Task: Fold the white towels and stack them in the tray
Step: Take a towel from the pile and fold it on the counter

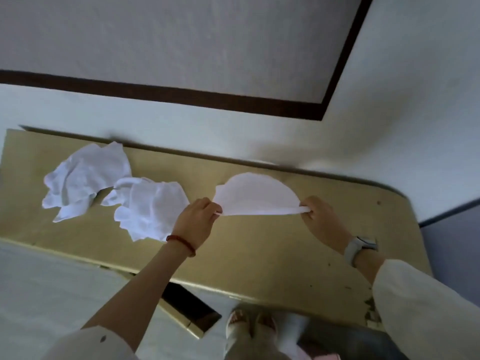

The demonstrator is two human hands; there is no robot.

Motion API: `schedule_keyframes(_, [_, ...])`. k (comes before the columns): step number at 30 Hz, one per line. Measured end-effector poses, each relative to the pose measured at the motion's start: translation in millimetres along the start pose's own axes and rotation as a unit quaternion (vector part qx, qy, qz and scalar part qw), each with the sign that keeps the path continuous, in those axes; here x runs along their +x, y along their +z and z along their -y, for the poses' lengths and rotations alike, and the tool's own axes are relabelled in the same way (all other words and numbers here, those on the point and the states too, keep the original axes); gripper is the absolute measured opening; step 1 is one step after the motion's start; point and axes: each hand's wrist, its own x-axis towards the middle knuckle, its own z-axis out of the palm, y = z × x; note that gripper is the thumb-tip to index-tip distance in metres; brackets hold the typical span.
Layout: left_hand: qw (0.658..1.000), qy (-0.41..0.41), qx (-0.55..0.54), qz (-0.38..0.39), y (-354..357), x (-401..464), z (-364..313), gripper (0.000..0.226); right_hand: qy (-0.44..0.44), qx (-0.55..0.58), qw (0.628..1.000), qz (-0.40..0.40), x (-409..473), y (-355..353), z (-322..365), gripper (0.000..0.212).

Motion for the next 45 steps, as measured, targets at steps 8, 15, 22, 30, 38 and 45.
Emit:
schedule_keyframes(8, [0.930,-0.077,-0.023,0.360,83,-51,1,0.027,0.132,-0.030,0.960,0.245,-88,61,-54,0.023])
schedule_keyframes(15, [0.934,-0.209,-0.186,0.221,83,-24,16,0.015,0.183,0.032,0.965,0.185,-74,55,-56,0.021])
schedule_keyframes(22, [0.916,-0.318,-0.241,0.048,90,15,25,0.015,0.217,0.111,0.970,0.004,-10,58,-44,0.015])
schedule_keyframes(30, [0.889,-0.381,-0.250,-0.030,113,45,35,0.023,0.237,0.094,0.965,-0.062,49,87,-56,0.022])
schedule_keyframes(38, [0.885,-0.392,-0.250,-0.029,125,58,44,0.021,0.255,0.084,0.960,-0.078,67,100,-66,0.019])
schedule_keyframes(45, [0.889,-0.399,-0.221,-0.038,134,59,48,0.018,0.260,0.075,0.959,-0.081,72,105,-69,0.018])
